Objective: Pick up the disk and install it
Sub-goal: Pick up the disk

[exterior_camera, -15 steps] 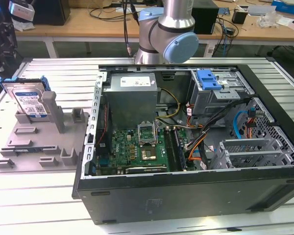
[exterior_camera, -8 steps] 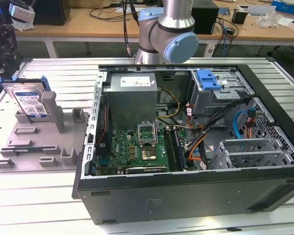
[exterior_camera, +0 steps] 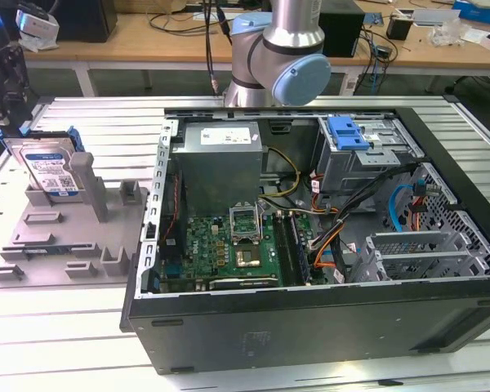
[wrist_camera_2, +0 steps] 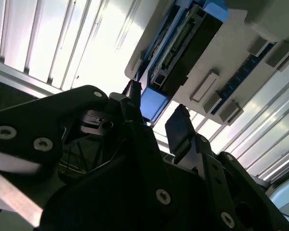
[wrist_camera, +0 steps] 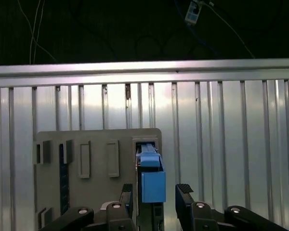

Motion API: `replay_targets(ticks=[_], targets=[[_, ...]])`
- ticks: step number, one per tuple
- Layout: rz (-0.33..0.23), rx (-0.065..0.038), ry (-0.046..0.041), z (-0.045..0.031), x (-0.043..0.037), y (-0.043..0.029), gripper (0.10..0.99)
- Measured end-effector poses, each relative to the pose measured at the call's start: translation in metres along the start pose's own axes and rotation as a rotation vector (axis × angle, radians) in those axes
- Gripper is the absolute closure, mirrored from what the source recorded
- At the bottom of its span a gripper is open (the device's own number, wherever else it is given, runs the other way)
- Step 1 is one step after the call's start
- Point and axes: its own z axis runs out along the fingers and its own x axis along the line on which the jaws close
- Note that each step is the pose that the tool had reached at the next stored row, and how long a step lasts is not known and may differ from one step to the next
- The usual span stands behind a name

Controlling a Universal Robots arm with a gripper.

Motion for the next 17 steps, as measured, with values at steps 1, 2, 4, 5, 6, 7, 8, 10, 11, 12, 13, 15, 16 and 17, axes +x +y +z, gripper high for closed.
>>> replay_targets(ticks=[1, 2, 4, 5, 6, 7, 8, 10, 11, 12, 13, 15, 16, 17], targets=[[-0.004, 0.0, 0.0002, 0.0005, 0.0, 0.0, 0.604], [-0.008, 0.0, 0.0003, 0.0009, 0.0, 0.0001, 0.604], [-0.015, 0.0, 0.0007, 0.0019, 0.0, 0.0001, 0.604], [-0.02, 0.0, 0.0008, 0.0024, 0.0, 0.0001, 0.604], [-0.024, 0.0, 0.001, 0.0028, 0.0, 0.0001, 0.604], [-0.028, 0.0, 0.0012, 0.0032, 0.0, 0.0001, 0.604], [-0.031, 0.0, 0.0013, 0.0036, 0.0, 0.0002, 0.604], [-0.038, 0.0, 0.0016, 0.0044, 0.0, 0.0004, 0.604], [-0.043, 0.0, 0.0019, 0.0051, 0.0, 0.0005, 0.604], [-0.047, 0.0, 0.002, 0.0058, 0.0, 0.0007, 0.604], [-0.05, 0.0, 0.0021, 0.0064, 0.0, 0.0008, 0.604], [-0.056, 0.0, 0.0023, 0.0073, 0.0001, 0.001, 0.604], [-0.059, 0.0, 0.0025, 0.0078, 0.0001, 0.0012, 0.604], [-0.063, 0.0, 0.0027, 0.0087, 0.0001, 0.0013, 0.604]])
